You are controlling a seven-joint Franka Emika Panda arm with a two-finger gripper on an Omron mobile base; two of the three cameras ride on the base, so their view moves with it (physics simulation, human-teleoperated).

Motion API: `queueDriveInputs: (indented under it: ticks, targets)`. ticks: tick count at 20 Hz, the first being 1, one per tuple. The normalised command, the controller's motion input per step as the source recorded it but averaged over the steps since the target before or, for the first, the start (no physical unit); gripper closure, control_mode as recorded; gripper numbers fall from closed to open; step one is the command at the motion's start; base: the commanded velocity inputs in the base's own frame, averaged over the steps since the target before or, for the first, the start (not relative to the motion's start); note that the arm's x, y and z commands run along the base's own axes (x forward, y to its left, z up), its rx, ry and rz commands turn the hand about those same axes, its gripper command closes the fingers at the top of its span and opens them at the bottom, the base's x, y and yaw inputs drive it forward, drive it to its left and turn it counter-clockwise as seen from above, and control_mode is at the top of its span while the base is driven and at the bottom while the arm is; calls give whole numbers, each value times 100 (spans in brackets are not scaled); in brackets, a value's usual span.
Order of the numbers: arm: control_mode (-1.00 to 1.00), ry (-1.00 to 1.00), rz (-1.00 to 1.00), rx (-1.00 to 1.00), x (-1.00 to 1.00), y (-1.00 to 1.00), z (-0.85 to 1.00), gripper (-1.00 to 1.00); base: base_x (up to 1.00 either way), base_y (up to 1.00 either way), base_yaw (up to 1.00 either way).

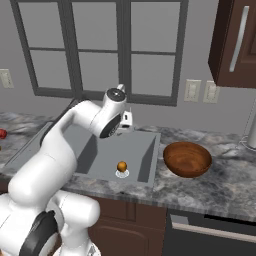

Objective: There is a mixed pile of frozen fruits and vegetables on the counter. Locate all the frozen vegetables and place the items in a bowl on the counter. Take all the frozen fruits and defrost them in a running sink.

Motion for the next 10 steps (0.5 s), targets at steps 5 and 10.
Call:
queueDriveInputs:
  ticks: [5,10]
  targets:
    - [-100,5,11,8,-23,33,37,-100,0,0,0]
    - [-100,2,12,6,-25,39,33,-100,0,0,0]
